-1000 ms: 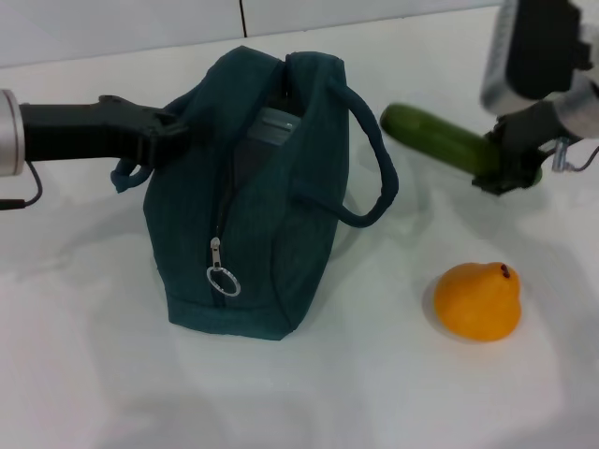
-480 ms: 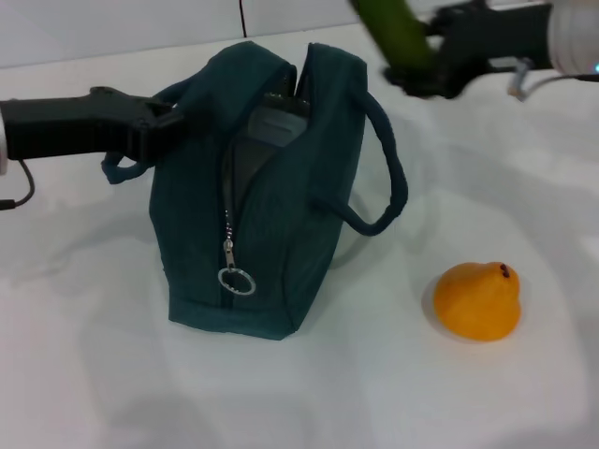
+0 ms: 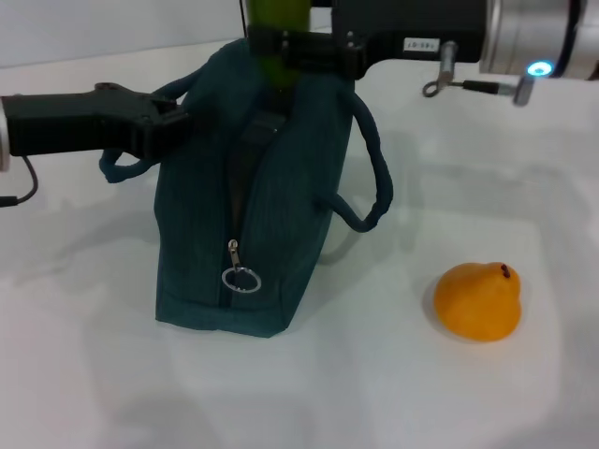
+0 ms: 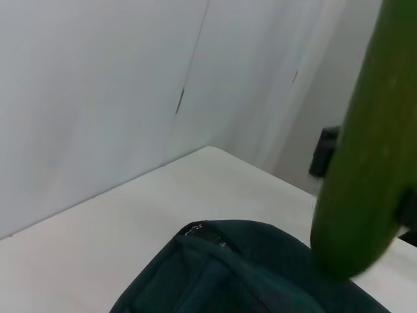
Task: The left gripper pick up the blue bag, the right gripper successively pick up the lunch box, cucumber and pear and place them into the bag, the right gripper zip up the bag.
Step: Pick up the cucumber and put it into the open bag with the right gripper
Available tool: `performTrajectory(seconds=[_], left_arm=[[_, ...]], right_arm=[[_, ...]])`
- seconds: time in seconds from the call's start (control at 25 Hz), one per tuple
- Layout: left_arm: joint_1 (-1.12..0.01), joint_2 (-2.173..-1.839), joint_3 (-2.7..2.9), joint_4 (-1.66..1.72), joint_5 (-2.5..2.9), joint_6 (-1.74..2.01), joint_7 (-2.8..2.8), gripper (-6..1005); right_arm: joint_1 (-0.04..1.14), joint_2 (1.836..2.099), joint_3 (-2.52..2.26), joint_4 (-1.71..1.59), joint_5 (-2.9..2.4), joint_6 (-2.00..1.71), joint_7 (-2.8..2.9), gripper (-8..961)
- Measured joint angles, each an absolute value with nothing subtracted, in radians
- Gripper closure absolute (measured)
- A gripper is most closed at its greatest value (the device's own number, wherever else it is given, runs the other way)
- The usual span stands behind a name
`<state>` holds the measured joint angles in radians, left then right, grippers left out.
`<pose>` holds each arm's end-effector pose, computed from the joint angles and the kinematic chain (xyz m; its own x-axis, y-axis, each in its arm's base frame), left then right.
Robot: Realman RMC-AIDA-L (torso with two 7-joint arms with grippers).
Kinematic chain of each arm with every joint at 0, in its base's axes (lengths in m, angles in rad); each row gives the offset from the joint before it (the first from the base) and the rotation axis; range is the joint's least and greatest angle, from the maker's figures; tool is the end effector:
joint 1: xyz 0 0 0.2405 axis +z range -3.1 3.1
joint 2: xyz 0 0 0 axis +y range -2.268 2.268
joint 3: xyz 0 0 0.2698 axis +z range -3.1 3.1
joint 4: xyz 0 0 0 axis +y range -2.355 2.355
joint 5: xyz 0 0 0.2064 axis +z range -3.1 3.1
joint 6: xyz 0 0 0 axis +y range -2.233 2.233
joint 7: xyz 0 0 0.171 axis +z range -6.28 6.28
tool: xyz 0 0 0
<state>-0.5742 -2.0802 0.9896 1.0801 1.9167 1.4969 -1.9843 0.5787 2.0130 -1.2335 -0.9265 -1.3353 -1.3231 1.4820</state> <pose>-0.1700 0.3801 -0.0038 0.7811 0.4401 0.4429 0.5268 -0.8453 -0.0891 0.1218 0.3932 0.0033 0.7236 -0.0255 -0.6898 -0.2412 -0.9456 -0.2182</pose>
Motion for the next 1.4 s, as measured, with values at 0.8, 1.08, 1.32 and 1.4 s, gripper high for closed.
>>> performTrajectory(seconds=[0.8,1.08,1.32,1.4], left_arm=[[-0.571,-2.082,0.998,1.077,1.917,1.497,-1.994,955],[-0.577,-2.082,0.998,1.075,1.916,1.497,-1.993,955],[-0.584,-2.082,0.998,1.074,1.920,1.496,-1.992,955],[-0.586,-2.082,0.998,1.074,1.920,1.496,-1.991,955]], right_arm=[[0.578,2.026,-1.296,-0.686,-1.307,-1.390,1.340,360],[0.574,2.028,-1.330,-0.592,-1.202,-1.376,1.212,354],[0.596,2.028,-1.410,-0.573,-1.125,-1.310,1.176,349],[0.602,2.028,-1.414,-0.572,-1.123,-1.307,1.177,348]])
